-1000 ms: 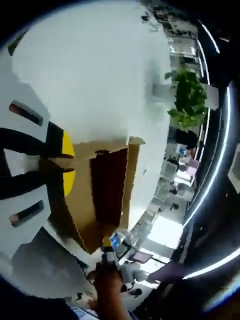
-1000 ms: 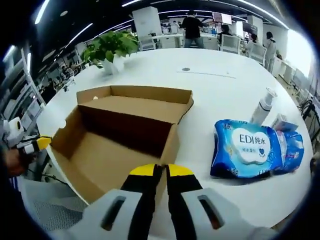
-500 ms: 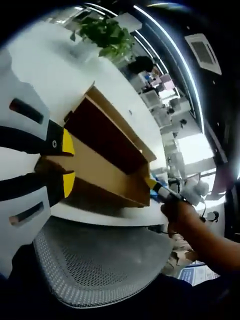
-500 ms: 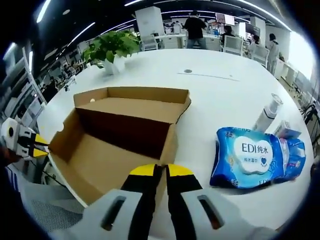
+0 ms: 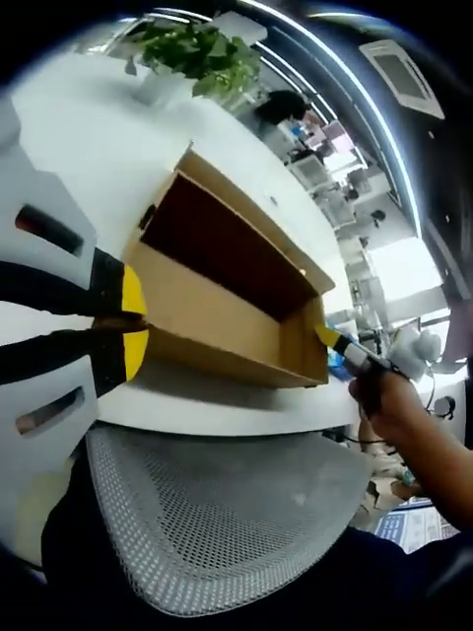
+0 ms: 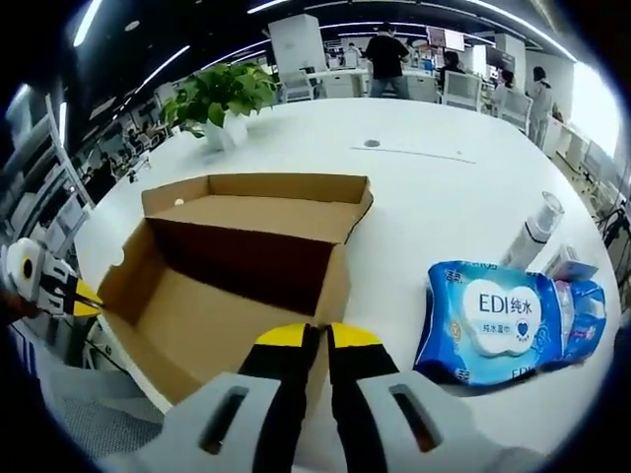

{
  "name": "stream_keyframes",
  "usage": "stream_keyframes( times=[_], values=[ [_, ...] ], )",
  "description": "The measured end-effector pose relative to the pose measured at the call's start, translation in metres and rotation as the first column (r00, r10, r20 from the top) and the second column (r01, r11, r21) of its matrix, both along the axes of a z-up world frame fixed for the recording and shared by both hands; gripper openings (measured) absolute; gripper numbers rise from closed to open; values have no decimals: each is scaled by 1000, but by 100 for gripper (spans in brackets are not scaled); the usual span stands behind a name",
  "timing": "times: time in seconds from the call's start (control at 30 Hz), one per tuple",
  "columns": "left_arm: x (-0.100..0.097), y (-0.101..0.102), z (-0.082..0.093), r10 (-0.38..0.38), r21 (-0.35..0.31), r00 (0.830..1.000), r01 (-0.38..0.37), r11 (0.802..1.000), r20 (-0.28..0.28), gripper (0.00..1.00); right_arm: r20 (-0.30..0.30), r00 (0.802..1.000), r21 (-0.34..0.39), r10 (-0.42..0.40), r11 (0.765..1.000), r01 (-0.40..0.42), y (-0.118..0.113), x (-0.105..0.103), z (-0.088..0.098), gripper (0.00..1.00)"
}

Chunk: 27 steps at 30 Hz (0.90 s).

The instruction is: Operate the shoe box by opening the lid, removing the specified soft item, and placing it in the target area until the item is outside and the box remains undamaged.

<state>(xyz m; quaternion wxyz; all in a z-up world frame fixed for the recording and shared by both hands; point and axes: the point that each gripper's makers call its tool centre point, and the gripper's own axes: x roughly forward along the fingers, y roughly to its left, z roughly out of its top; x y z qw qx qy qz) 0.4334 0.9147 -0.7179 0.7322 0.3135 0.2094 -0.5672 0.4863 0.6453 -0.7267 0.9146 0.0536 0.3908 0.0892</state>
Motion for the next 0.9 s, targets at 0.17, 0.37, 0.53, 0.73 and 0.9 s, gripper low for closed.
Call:
stream_keyframes(
  times=[0.17,0.37,0.53,0.73,0.9],
  values=[
    [-5,-2,0,-79,-11,995,78,997,-59,0,-8,1000,22,13,1000,-13,-2,4,-1,6],
    [-2,-5,1,-125,-11,986,125,992,-109,0,-26,999,31,33,999,-32,-1,6,-2,7],
    [-2,-4,1,-151,-26,976,149,989,-156,0,-37,999,38,37,999,-36,-1,8,-3,8],
    [-3,-5,-1,-174,-22,969,173,985,-174,0,-48,998,62,50,997,-47,-1,7,-1,9],
    [-3,-5,-1,-167,-23,970,166,986,-174,0,31,998,85,48,995,-51,-5,21,28,13]
  ],
)
